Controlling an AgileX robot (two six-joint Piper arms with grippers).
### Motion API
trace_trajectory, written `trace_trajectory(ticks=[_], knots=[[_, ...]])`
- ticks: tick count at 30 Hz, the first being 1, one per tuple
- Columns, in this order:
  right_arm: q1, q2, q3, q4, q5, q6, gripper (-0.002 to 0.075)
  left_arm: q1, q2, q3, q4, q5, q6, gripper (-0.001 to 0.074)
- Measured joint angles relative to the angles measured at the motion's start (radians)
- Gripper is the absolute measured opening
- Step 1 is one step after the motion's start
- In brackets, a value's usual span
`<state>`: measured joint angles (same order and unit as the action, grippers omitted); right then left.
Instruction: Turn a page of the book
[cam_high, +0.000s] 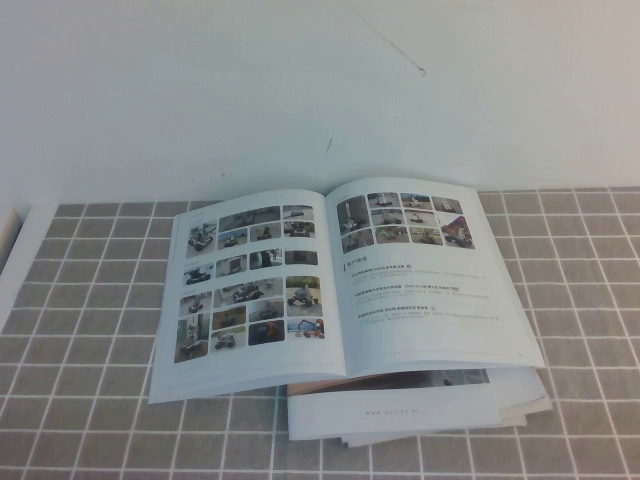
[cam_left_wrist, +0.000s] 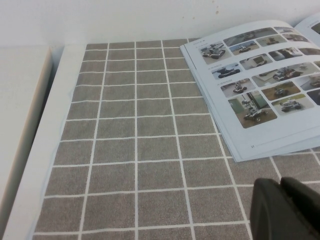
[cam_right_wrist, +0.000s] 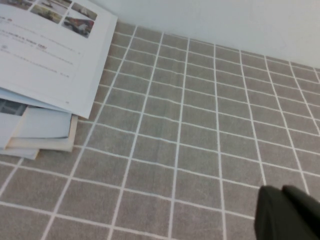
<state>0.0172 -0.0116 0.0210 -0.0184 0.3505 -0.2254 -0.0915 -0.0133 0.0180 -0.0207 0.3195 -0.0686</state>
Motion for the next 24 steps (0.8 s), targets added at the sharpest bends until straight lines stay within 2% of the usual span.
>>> trace_trajectory(ticks=[17,24], knots=[[-0.010,0.000,0.000,0.007,-0.002,0.017,-0.0002,0.000,0.000,0.000,0.000,0.001,0.004,-0.0004],[-0.112,0.000,0.000,0.011,-0.002,0.025,-0.0002,0.000,0.000,0.000,0.000,0.004,0.007,-0.0004]])
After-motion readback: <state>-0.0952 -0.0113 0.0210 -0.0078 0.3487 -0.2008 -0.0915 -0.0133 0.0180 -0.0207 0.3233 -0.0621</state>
